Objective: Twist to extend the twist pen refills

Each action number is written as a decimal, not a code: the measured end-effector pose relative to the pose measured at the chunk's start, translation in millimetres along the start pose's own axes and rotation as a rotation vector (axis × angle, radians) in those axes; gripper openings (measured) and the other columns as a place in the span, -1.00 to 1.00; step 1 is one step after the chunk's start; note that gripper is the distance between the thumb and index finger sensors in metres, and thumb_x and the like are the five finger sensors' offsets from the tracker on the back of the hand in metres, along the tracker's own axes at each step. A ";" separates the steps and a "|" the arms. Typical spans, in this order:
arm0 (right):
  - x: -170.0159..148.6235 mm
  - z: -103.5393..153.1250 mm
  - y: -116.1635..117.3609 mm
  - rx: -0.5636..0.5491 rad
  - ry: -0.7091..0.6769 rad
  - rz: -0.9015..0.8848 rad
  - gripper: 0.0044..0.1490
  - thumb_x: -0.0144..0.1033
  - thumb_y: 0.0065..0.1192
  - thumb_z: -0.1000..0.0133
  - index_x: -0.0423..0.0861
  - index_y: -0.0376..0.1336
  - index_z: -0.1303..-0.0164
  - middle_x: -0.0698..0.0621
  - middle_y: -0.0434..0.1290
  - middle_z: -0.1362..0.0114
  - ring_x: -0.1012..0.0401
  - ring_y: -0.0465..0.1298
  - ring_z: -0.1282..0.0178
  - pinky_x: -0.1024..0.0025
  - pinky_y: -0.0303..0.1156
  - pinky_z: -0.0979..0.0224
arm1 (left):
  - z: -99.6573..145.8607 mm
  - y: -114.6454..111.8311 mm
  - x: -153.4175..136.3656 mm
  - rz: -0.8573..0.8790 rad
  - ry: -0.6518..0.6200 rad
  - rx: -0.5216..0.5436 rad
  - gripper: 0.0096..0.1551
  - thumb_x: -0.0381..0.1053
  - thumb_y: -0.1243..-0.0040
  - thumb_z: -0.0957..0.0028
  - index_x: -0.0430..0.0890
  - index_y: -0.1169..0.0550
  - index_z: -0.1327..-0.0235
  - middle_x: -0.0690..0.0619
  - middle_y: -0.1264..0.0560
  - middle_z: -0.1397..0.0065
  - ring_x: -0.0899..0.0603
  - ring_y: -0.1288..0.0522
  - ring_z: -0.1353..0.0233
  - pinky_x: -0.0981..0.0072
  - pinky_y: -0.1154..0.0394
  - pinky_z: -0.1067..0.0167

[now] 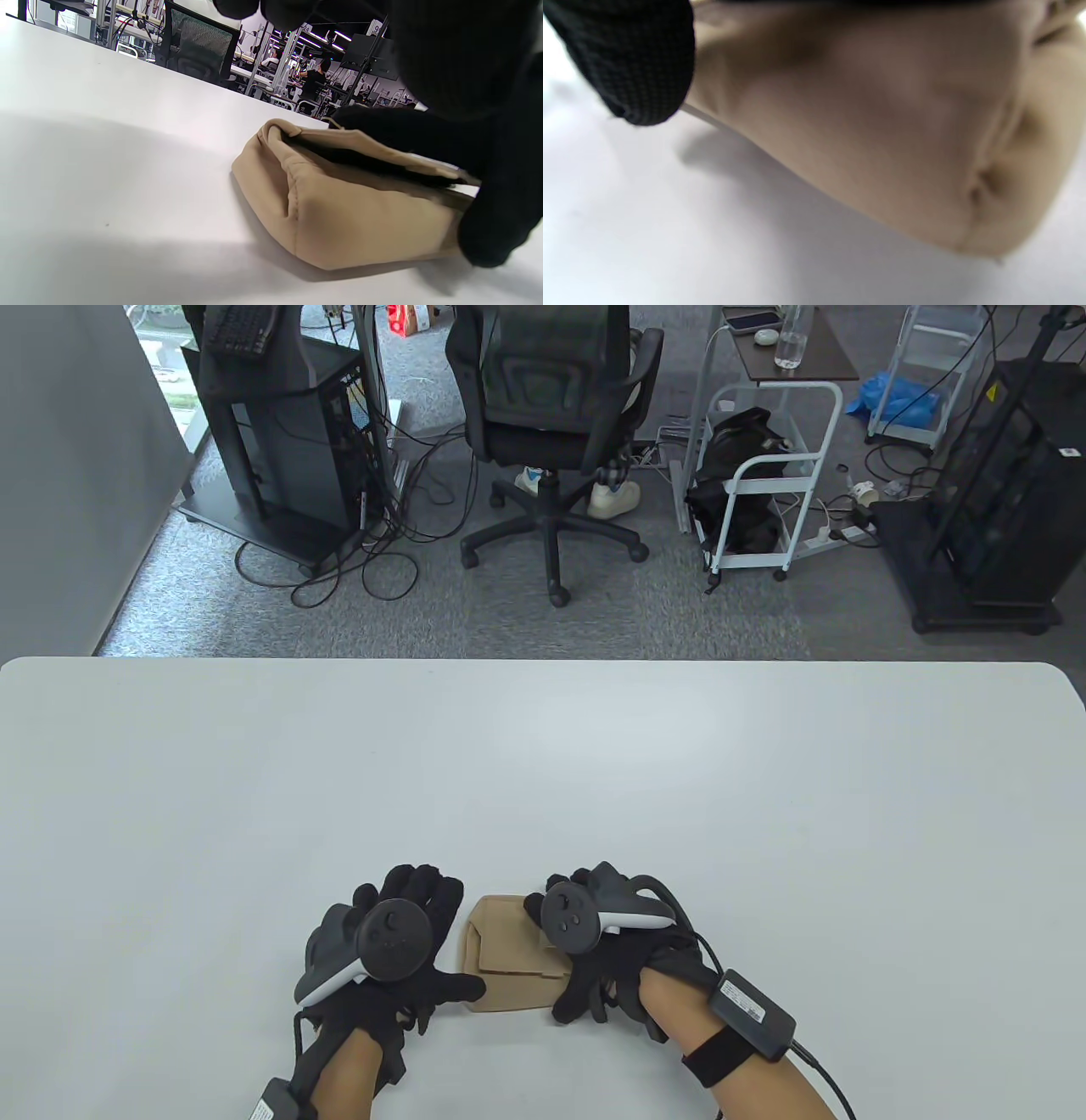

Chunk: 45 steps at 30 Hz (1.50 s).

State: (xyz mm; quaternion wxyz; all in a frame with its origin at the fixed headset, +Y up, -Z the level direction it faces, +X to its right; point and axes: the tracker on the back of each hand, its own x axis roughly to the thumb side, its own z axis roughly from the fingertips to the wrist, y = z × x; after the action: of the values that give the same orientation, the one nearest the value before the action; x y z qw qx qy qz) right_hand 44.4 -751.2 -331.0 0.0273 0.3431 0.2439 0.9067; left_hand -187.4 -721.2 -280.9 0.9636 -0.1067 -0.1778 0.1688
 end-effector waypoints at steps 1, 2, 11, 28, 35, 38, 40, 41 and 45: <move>1.3 5.9 -7.2 -0.028 -0.006 -0.012 0.62 0.34 0.52 0.11 -0.16 -0.44 -0.63 -0.36 -0.40 -0.68 -0.40 -0.29 -0.61 -0.64 -0.22 -0.45 | -0.1 -0.1 -0.1 0.002 0.003 0.000 0.37 0.46 -0.36 0.33 -0.15 -0.09 -0.64 -0.26 0.09 -0.69 -0.45 0.18 -0.66 -0.48 0.24 -0.38; 2.6 11.5 -13.9 -0.062 -0.014 -0.020 0.61 0.34 0.52 0.11 -0.17 -0.43 -0.63 -0.36 -0.39 -0.69 -0.40 -0.29 -0.61 -0.64 -0.22 -0.45 | -0.3 -0.2 -0.1 0.003 0.004 -0.003 0.37 0.46 -0.36 0.32 -0.15 -0.09 -0.64 -0.26 0.08 -0.69 -0.45 0.17 -0.66 -0.48 0.24 -0.38; 9.6 60.4 -61.1 -0.383 0.016 -0.011 0.28 0.21 0.50 0.04 -0.25 -0.04 -0.64 -0.34 0.09 -0.66 -0.37 0.10 -0.57 -0.57 0.03 -0.45 | -5.9 -4.6 1.4 -0.026 0.055 -0.016 0.15 0.39 -0.38 0.26 -0.24 -0.39 -0.50 -0.33 -0.22 -0.61 -0.50 -0.08 -0.62 -0.46 0.08 -0.40; -16.2 87.3 -27.4 -0.487 0.127 0.013 0.04 0.12 0.47 0.01 -0.26 0.18 -0.52 -0.31 0.33 -0.55 -0.32 0.29 -0.48 -0.49 0.16 -0.43 | -24.2 -36.1 13.0 -0.164 0.130 -0.123 -0.05 0.30 -0.41 0.21 -0.28 -0.55 -0.33 -0.32 -0.36 -0.53 -0.49 -0.21 -0.58 -0.44 0.02 -0.40; -9.8 79.7 -18.6 -0.464 0.118 0.057 0.08 0.16 0.48 0.05 -0.25 0.19 -0.51 -0.30 0.33 -0.55 -0.31 0.29 -0.49 -0.49 0.16 -0.44 | -24.2 -39.3 16.2 -0.188 0.142 -0.104 -0.09 0.28 -0.43 0.22 -0.28 -0.56 -0.27 -0.31 -0.38 -0.52 -0.48 -0.23 -0.58 -0.44 0.02 -0.40; -7.1 67.6 -8.6 -0.405 0.125 0.094 0.09 0.17 0.49 0.06 -0.25 0.20 -0.51 -0.29 0.34 -0.54 -0.31 0.30 -0.48 -0.48 0.17 -0.44 | -24.6 -40.9 19.9 -0.219 0.148 -0.100 -0.09 0.27 -0.44 0.22 -0.29 -0.56 -0.26 -0.31 -0.39 -0.51 -0.48 -0.23 -0.58 -0.44 0.02 -0.40; -5.2 60.1 -2.8 -0.370 0.133 0.127 0.07 0.17 0.50 0.07 -0.25 0.22 -0.49 -0.28 0.38 -0.51 -0.30 0.33 -0.47 -0.47 0.19 -0.43 | -24.9 -41.9 22.1 -0.238 0.151 -0.103 -0.09 0.27 -0.44 0.21 -0.29 -0.55 -0.26 -0.31 -0.38 -0.52 -0.48 -0.23 -0.58 -0.44 0.03 -0.40; -4.3 57.5 -0.8 -0.368 0.138 0.143 0.07 0.16 0.50 0.07 -0.23 0.21 -0.48 -0.27 0.39 -0.49 -0.28 0.35 -0.46 -0.46 0.21 -0.43 | -25.0 -42.4 22.9 -0.243 0.151 -0.105 -0.09 0.26 -0.43 0.21 -0.30 -0.55 -0.26 -0.31 -0.38 -0.52 -0.48 -0.22 -0.58 -0.45 0.03 -0.40; -2.2 48.1 1.1 -0.368 0.146 0.180 -0.09 0.06 0.52 0.06 -0.15 0.26 -0.40 -0.22 0.41 -0.45 -0.25 0.38 -0.42 -0.42 0.24 -0.43 | -25.0 -43.0 23.4 -0.243 0.154 -0.111 -0.09 0.26 -0.43 0.20 -0.31 -0.53 -0.27 -0.32 -0.37 -0.52 -0.48 -0.21 -0.59 -0.45 0.03 -0.40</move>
State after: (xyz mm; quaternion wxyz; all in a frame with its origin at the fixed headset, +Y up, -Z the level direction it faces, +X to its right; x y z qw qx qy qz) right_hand 76.8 -732.3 -300.8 -0.0094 0.2864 0.0441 0.9570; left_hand -145.0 -755.9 -285.2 0.9803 -0.1500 -0.1240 0.0322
